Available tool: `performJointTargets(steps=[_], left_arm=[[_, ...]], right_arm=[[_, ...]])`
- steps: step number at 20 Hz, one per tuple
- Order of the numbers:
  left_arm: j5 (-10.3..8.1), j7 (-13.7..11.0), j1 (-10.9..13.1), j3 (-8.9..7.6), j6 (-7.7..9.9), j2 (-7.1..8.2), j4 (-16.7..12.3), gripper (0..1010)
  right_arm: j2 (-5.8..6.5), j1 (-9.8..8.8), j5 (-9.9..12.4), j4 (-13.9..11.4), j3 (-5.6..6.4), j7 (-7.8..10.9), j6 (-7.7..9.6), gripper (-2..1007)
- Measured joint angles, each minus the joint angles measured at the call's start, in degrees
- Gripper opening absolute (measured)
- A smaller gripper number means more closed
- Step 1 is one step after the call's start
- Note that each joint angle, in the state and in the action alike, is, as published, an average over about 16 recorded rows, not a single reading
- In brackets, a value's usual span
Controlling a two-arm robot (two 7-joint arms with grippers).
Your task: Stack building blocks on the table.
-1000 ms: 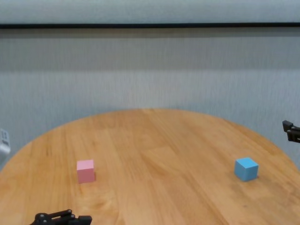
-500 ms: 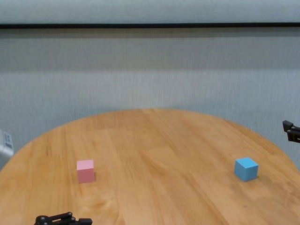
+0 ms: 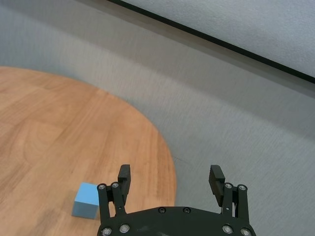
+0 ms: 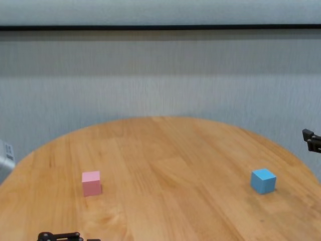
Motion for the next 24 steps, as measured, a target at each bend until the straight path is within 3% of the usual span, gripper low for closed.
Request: performJointTargets(steps=[13,24], left_arm=[[0.2,1.2,0.3,-0.48,0.14,-0.15,-0.4,461],[1.06,4.4,-1.0,-2.24,0.67,-1.79,-2.4,396]], right_arm=[[0.0,0.0,0.0,0.0,0.0,0.0,0.0,1005],[0.0,0.0,0.0,0.0,0.0,0.0,0.0,1005]])
